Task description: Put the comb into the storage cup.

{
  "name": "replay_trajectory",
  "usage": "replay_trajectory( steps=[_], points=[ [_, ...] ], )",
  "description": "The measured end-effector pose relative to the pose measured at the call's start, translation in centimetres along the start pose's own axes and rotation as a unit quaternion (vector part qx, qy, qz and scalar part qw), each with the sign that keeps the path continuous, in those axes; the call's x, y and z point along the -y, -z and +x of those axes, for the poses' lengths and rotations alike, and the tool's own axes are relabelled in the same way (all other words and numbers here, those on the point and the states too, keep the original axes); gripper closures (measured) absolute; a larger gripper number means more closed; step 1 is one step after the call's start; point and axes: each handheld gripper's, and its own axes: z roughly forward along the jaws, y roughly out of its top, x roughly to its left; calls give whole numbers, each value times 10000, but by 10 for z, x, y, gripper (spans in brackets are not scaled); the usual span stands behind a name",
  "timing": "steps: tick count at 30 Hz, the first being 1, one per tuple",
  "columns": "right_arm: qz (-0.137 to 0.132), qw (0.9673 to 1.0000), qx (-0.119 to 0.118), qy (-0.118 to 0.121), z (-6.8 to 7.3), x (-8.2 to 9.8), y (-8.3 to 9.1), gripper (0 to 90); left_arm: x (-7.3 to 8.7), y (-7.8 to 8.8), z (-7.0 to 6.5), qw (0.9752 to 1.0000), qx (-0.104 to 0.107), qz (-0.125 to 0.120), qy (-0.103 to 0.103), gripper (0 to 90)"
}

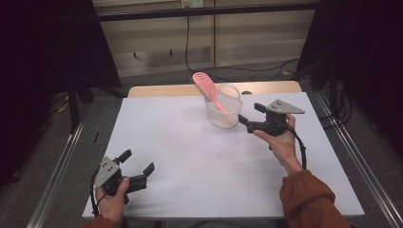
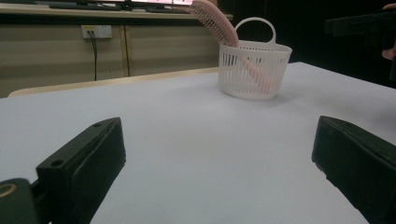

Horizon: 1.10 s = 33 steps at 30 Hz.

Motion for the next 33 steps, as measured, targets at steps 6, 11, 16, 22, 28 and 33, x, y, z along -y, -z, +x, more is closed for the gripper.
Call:
replay_trajectory(
  steps=[6,11,16,22,28,33],
  points=[
    [-23,9998,188,-49,0,6,11,108,-1,0,0,10000,-16,-11,-39,27],
    [-21,9992,394,-88,-1,13,22,54,-1,1,-1,10000,-36,-61,-18,27],
    [-27,9985,547,-65,-1,22,35,31,-1,1,-1,10000,-34,-80,-15,27],
    [-88,9972,747,-37,-3,26,47,15,-1,1,-1,10000,-25,-81,-10,27],
    [-189,9952,955,-33,-1,28,63,17,-1,0,-1,9999,-103,-70,27,28],
    [-193,9933,1139,-51,1,33,76,17,-1,0,-2,9998,-147,-91,47,28]
  ],
)
